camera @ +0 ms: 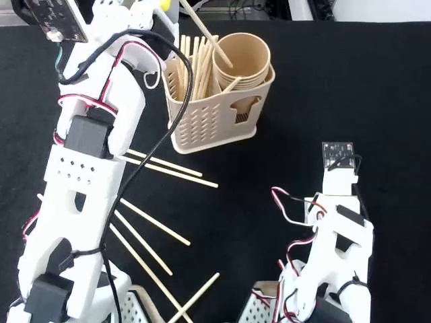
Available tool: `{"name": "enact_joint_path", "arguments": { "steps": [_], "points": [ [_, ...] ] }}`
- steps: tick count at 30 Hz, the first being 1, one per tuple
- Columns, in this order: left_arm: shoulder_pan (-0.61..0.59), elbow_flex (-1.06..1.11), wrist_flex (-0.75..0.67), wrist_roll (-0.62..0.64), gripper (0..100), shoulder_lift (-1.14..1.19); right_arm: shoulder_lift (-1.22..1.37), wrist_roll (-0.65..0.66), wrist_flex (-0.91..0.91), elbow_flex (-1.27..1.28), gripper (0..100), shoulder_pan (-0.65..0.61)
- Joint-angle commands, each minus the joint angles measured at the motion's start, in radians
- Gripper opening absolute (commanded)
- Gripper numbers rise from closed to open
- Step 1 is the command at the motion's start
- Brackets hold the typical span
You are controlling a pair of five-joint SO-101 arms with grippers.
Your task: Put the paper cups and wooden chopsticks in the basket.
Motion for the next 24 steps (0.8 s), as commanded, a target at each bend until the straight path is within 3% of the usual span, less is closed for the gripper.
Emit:
{"name": "enact_joint_path", "arguments": {
  "steps": [1, 5, 12, 24],
  "points": [
    [-0.065, -0.045, -0.009, 0.008, 3, -0.015, -0.025, 0.008, -0.014, -0.004, 5.4, -0.009],
    [-0.13, -0.074, 0.032, 0.008, 3, -0.046, -0.025, 0.008, -0.014, -0.004, 5.4, -0.009],
    [-0.142, -0.088, 0.095, 0.008, 3, -0.13, -0.025, 0.008, -0.014, -0.004, 5.4, -0.009],
    [-0.045, -0.047, 0.095, 0.012, 3, -0.104, -0.025, 0.008, -0.012, -0.004, 5.4, -0.009]
  ]
}}
